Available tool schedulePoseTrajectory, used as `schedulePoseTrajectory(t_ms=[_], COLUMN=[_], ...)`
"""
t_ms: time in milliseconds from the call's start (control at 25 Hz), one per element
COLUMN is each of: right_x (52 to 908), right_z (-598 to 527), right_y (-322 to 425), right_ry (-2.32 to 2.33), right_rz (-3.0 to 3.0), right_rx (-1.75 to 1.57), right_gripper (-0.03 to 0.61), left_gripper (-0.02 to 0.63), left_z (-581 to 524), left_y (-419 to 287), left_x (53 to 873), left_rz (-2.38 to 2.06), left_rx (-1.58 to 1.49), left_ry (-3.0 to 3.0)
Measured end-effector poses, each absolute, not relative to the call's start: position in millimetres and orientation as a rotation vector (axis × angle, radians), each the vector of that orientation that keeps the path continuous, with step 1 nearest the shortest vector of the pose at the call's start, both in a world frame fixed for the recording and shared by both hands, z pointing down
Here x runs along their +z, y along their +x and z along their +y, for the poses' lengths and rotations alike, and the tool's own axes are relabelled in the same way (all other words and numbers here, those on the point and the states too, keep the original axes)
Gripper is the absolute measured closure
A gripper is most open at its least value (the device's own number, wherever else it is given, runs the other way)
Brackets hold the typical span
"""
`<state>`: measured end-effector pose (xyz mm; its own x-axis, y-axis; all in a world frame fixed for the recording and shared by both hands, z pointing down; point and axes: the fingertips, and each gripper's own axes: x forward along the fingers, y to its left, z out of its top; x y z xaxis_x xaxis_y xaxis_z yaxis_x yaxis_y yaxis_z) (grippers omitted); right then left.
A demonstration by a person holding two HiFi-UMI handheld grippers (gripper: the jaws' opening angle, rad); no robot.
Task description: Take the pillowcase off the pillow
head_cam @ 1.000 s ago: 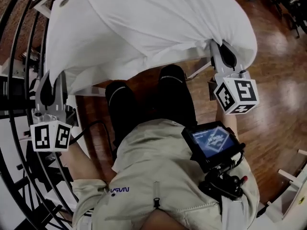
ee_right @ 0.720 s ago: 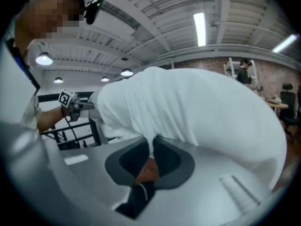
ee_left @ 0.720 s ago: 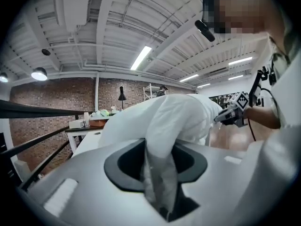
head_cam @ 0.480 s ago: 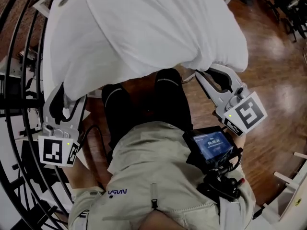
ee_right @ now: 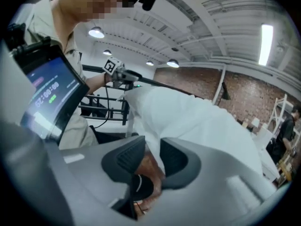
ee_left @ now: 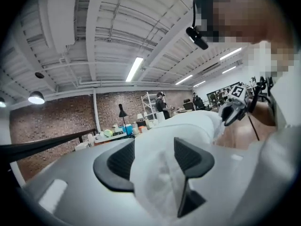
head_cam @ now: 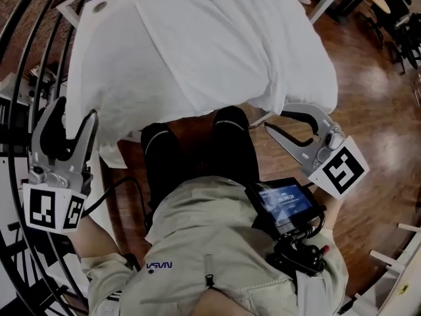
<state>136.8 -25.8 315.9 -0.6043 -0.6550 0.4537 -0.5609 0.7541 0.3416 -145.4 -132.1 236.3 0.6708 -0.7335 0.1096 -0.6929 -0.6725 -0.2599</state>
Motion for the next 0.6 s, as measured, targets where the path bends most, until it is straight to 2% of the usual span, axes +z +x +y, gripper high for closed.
schedulePoseTrajectory(t_ms=[200,320,400,440,520,600], right_x=[332.2,330.4,315.9,302.7,270.0,242.6], right_z=[-19.1,-33.8,-40.8,-41.2,-40.3,-40.6], right_y=[148.7,141.6,129.8,125.8,124.0,132.9], right_ry=[0.842,0.896,0.918,0.928,0.954,1.035], right_rz=[-2.244,-2.224,-2.256,-2.291,-2.387,-2.463], right_rx=[-0.166,-0.078,-0.062,-0.086,-0.191,-0.314], right_gripper=[0.48,0.482,0.491,0.494,0.511,0.528], left_gripper=[0.339,0.336,0.251,0.236,0.238,0.269], left_z=[-209.9,-255.1,-272.1,-276.3,-278.9,-275.8], left_y=[-113.4,-108.1,-108.9,-105.0,-91.5,-76.1], left_x=[226.7,226.0,232.5,238.8,254.9,272.4], left_rz=[1.08,1.002,0.953,0.924,0.864,0.814], left_rx=[-0.358,-0.513,-0.618,-0.645,-0.662,-0.654], left_ry=[-2.834,-2.868,-2.892,-2.908,-2.946,-2.977])
